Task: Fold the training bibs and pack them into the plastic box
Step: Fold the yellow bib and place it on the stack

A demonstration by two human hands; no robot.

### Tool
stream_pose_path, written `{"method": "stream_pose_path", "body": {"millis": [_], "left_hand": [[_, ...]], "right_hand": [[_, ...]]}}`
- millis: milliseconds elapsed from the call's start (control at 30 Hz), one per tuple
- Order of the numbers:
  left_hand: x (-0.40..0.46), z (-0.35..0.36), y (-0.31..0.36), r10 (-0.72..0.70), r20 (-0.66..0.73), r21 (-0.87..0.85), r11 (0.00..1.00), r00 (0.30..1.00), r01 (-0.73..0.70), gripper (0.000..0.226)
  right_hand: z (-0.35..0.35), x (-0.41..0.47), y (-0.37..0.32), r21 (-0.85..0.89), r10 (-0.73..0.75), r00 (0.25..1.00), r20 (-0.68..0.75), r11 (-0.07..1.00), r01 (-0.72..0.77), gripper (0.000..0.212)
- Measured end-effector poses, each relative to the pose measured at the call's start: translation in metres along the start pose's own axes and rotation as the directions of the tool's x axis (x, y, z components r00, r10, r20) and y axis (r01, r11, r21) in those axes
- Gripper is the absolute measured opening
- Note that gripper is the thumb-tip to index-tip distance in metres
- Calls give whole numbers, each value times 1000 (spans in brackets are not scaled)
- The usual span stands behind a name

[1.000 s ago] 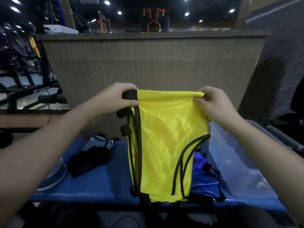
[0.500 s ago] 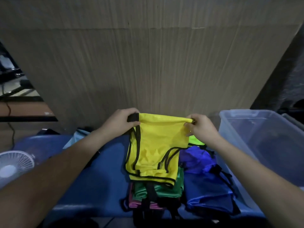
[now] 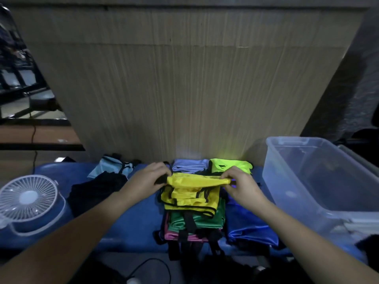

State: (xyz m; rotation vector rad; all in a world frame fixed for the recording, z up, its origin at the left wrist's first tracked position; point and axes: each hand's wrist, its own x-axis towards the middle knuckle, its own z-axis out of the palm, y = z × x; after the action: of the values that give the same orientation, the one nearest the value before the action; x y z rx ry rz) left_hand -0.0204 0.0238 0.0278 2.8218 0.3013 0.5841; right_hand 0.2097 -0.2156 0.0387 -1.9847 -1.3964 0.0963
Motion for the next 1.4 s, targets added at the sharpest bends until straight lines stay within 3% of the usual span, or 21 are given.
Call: {"method": "stream_pose_path", "body": {"millis": [333, 533, 767, 900, 1033, 1133, 1200, 1267, 1400], "left_hand": [[77, -15, -23, -88, -139, 16, 996, 986, 91, 20], [70, 4, -30, 57, -169, 124, 992, 984, -36, 24], [-12, 37, -24, 205, 71, 230, 949, 976, -216, 34], [-36, 35, -17, 190, 165, 165, 962, 968, -217, 25], [-42, 17, -13, 141, 232, 44, 987, 963, -155, 32], [-18, 8, -9, 68, 45, -87, 994, 997, -64, 21], [11, 10, -5, -38, -30, -183, 983, 999, 32, 10], [41, 21, -1, -117, 62, -218, 968, 991, 128, 16], [88, 51, -1, -135, 360, -160, 966, 923, 204, 36]], "right_hand": [[-7, 75, 9, 30, 115, 978, -173, 993, -112, 14], [1, 74, 19, 63, 77, 976, -202, 996, -65, 20], [27, -6, 33, 45, -139, 990, 27, 989, 138, 28], [29, -27, 32, 15, -147, 979, 145, 989, 146, 26], [16, -29, 27, -6, -123, 911, 394, 991, 136, 36], [11, -11, 25, 76, -21, 970, 244, 997, 3, 26], [15, 10, 27, 28, 107, 988, 115, 993, -111, 20], [21, 31, 31, -115, 200, 971, 127, 976, -186, 27], [29, 57, 36, -270, 340, 886, 314, 927, -260, 55]]}}
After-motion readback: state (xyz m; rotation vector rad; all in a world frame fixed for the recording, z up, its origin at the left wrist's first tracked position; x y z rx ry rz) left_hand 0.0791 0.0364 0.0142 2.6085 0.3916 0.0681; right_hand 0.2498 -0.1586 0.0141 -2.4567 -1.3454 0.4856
